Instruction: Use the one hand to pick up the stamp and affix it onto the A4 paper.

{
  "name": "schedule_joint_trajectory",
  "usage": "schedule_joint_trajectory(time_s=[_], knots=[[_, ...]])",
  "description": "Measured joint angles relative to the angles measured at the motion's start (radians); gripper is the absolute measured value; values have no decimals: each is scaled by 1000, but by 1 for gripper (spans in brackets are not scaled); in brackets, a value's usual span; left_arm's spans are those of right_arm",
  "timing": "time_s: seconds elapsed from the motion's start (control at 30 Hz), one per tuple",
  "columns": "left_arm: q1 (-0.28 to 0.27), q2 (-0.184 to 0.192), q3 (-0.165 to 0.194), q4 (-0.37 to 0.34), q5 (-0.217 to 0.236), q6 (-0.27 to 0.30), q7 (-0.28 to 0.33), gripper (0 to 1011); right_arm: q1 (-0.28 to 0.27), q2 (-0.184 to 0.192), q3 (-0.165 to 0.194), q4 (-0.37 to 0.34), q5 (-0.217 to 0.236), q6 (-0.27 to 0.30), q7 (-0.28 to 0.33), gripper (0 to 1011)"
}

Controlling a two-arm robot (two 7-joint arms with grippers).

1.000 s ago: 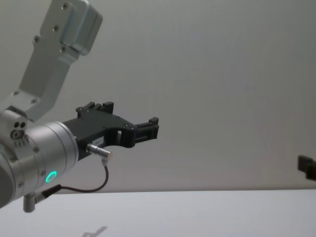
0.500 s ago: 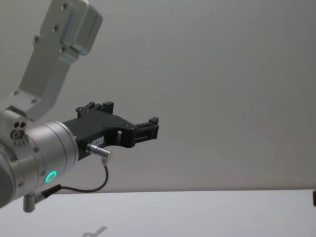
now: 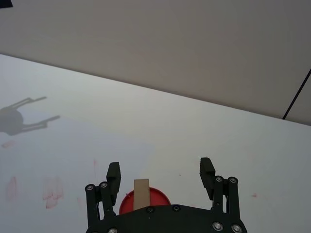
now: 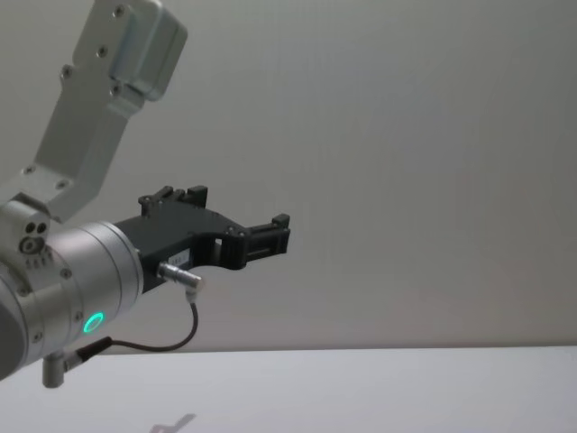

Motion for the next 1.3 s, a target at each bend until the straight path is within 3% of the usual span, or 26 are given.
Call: schedule_joint_trajectory(time_s=[0.63, 1.3], knots=[[0, 0, 0, 0, 0, 0, 0, 1001, -3, 7, -1, 31, -34, 38, 28, 1001], [0, 0, 0, 0, 0, 0, 0, 1001, -1, -14, -15, 65, -37, 7, 57, 1001]])
